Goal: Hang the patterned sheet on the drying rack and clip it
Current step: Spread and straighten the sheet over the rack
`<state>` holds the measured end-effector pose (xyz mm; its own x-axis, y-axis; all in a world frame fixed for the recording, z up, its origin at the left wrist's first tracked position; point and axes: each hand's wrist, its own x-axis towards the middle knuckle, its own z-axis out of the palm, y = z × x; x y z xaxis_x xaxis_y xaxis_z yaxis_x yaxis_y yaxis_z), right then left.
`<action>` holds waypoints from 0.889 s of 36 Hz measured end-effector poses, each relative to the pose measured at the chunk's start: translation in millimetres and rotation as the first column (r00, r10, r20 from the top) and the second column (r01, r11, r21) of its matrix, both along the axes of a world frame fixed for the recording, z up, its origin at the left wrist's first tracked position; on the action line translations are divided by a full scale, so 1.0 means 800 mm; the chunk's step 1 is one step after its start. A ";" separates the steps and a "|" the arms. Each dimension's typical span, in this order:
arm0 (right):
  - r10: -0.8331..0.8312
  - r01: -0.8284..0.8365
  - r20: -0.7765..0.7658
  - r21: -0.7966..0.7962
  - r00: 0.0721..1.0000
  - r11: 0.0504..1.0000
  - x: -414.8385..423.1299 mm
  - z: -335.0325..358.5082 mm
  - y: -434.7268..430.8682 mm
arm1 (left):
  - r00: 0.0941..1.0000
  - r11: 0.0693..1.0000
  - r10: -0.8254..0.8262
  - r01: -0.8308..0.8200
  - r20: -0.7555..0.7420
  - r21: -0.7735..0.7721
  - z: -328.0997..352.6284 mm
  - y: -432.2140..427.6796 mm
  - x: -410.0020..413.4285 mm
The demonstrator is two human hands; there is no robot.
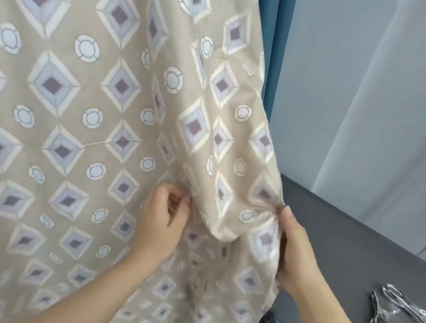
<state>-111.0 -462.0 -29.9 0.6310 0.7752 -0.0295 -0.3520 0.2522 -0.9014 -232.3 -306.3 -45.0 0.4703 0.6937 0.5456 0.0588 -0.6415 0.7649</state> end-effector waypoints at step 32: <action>-0.409 0.544 0.541 -0.109 0.735 0.832 -0.019 -0.011 0.000 | 0.995 0.934 -0.040 0.005 -0.092 -0.358 -0.005 -0.004 -0.016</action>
<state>-125.9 -461.6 -38.8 0.8972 0.3758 0.2318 0.2438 0.0162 -0.9697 -245.4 -309.9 -48.8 0.5260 0.8228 0.2151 0.1322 -0.3290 0.9350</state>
